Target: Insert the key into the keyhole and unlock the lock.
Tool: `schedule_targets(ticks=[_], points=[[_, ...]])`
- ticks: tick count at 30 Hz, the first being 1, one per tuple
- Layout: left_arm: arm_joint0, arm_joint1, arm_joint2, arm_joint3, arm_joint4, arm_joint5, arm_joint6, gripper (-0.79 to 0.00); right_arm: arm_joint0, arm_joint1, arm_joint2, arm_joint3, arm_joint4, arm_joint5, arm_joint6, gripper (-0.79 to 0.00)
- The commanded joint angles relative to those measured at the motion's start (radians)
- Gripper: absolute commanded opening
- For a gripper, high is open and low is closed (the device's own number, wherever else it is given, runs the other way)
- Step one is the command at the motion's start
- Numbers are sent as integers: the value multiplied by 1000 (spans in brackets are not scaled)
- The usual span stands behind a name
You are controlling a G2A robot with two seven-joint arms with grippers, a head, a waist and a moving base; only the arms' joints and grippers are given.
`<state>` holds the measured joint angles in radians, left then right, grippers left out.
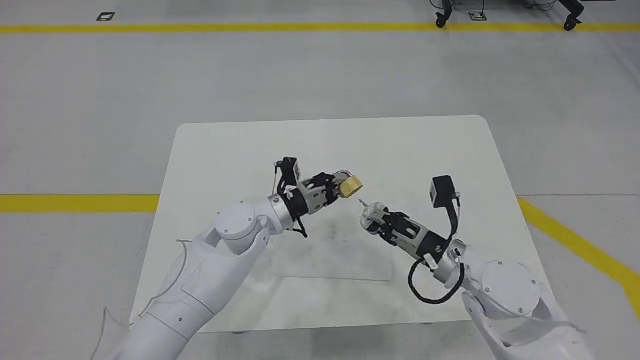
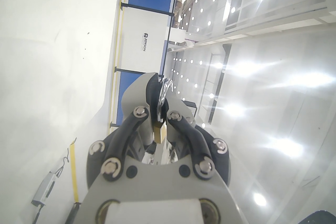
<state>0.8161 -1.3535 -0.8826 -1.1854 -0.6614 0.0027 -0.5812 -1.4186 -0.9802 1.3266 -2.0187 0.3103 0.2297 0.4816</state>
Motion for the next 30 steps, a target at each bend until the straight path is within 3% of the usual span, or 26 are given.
schedule_targets(ticks=[1, 30], points=[[4, -1, 0, -10, 2, 30, -2, -785, 4, -1, -5, 7, -7, 8, -1, -785], [28, -12, -31, -38, 76, 109, 0, -785, 26, -23, -31, 80, 12, 11, 2, -785]])
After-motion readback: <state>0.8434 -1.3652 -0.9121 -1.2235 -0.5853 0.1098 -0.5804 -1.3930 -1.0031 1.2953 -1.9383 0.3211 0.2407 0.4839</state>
